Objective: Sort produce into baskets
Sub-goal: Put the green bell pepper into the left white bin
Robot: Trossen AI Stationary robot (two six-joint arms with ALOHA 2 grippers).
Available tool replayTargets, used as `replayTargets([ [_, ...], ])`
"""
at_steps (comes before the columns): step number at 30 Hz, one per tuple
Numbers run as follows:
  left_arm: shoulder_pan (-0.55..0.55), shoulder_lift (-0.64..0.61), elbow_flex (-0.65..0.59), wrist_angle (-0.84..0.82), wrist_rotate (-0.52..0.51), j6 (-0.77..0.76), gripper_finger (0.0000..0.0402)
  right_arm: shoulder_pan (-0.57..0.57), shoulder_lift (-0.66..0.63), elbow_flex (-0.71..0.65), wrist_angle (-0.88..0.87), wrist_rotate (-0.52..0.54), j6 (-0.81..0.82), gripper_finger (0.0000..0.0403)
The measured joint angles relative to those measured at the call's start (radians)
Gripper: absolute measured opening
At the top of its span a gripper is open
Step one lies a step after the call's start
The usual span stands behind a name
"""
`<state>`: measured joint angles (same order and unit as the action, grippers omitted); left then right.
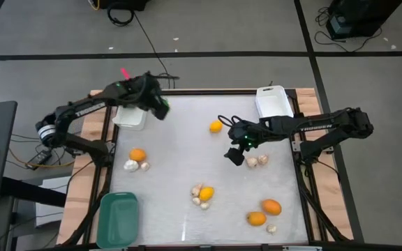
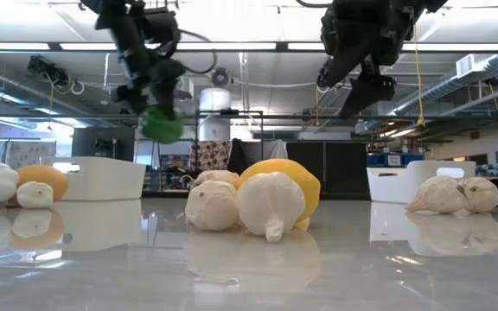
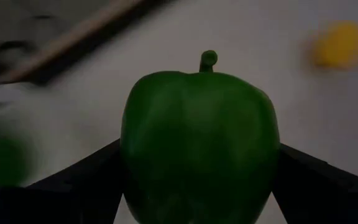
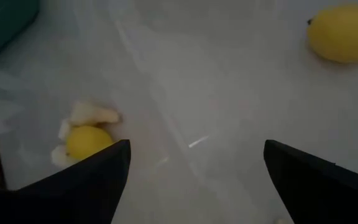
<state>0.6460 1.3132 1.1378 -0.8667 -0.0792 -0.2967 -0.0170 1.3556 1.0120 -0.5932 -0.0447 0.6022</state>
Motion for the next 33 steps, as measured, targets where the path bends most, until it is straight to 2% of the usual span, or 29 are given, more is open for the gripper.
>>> replayTargets([
  [7, 0.087, -0.075, -0.001, -0.101, -0.085, -0.060, 0.0346, 0.000, 0.000, -0.061, 0.046, -0.031, 0.008, 0.0377],
  [14, 0.150, -0.113, -0.019, -0.243, -0.249, -0.277, 0.0346, 0.001, 0.000, -0.110, 0.106, -0.031, 0.034, 0.0377],
  [18, 0.170, -0.109, -0.066, -0.288, -0.249, -0.319, 0.0346, 0.001, 0.000, -0.123, 0.163, -0.030, 0.036, 0.0377],
  [23, 0.201, -0.103, -0.144, -0.249, -0.243, -0.321, 0.0349, 0.001, 0.000, -0.123, 0.181, -0.037, 0.034, 0.0377],
  [33, 0.244, -0.103, -0.202, -0.171, -0.207, -0.259, 0.0390, 0.001, 0.000, -0.123, 0.178, -0.081, 0.026, 0.0377],
])
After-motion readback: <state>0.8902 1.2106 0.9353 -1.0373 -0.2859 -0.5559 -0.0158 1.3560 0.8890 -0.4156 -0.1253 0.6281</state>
